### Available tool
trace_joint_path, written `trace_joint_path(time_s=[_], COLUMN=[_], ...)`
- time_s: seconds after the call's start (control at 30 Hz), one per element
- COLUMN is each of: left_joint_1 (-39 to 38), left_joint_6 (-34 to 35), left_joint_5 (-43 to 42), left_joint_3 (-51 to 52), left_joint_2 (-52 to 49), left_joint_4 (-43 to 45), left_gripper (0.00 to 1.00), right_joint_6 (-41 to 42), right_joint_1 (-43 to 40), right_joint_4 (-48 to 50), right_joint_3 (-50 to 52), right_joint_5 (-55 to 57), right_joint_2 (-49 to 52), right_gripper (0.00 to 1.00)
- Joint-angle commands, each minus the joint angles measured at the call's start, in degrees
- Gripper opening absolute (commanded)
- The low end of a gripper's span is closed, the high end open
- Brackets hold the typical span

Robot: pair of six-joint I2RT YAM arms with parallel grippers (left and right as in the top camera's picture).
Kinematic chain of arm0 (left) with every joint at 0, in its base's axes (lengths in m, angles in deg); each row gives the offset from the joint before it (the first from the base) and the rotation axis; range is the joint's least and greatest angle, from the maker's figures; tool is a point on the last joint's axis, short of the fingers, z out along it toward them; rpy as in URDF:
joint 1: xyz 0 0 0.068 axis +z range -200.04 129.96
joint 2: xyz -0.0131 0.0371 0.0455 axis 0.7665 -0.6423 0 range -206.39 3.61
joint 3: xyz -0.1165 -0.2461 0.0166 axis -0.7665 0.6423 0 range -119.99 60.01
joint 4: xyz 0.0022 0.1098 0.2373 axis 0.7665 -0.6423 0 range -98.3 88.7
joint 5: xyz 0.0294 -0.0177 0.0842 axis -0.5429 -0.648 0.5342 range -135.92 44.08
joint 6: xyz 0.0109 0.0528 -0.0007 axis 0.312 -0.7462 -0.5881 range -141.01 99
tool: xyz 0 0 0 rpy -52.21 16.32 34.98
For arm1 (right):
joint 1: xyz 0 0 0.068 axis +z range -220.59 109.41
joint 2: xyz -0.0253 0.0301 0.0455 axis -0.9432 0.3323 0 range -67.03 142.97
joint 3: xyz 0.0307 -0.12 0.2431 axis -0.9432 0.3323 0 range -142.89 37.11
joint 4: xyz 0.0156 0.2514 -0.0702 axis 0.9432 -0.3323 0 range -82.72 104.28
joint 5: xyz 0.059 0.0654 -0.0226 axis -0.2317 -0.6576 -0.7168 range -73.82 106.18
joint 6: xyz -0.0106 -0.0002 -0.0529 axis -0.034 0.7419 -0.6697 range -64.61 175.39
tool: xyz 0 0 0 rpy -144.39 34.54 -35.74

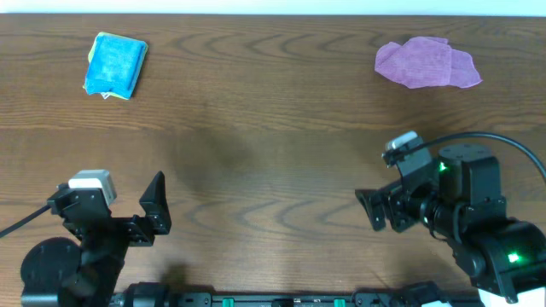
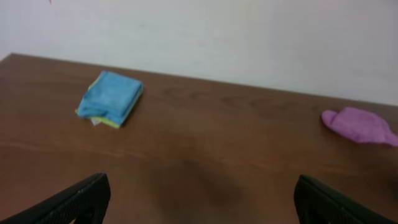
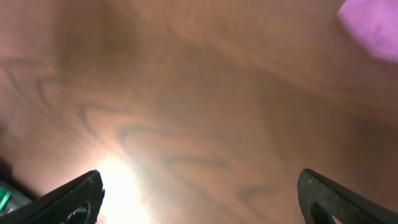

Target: Fold the cloth

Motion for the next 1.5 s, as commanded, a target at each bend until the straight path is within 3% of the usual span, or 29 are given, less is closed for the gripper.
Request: trace_joint_path(time_s=[0.0,0.1,0.3,0.57,1.07,1.47], left_joint_1=[-0.2,-0.1,-0.1,0.3,0.2,0.2], left_joint_6=[-0.4,-0.4,-0.3,4.2,5.9,4.6], left_joint_5=[0.7,2.8,5.6,12.2,15.0,15.0], left_joint_3=[3.3,9.3,26.4,40.3,49.8,49.7], left_joint_2=[0.0,1.2,9.9,20.4,24.8,24.7], left_joint_4=[-0.2,3.2,18.5,23.2,24.2,24.2], left_gripper=[0.95,0.95,0.96,0.95,0.95,0.95], right_joint_6=[-0.4,-0.4,-0.4,-0.4,-0.4,-0.4], right_joint_1=[0.0,0.0,0.0,0.0,0.0,0.0], right_joint_4=[-2.6,-4.1,-4.1,-4.2,-4.1,-4.1], right_joint_3=[-0.1,-0.1,-0.1,-0.1,-0.1,-0.1], right_joint_5=[-0.3,-0.3,-0.3,-0.3,-0.3,-0.3], right_joint_2=[-0.1,-0.1,-0.1,-0.1,-0.1,-0.1], right_gripper=[0.99,0.99,0.99,0.99,0.99,0.99])
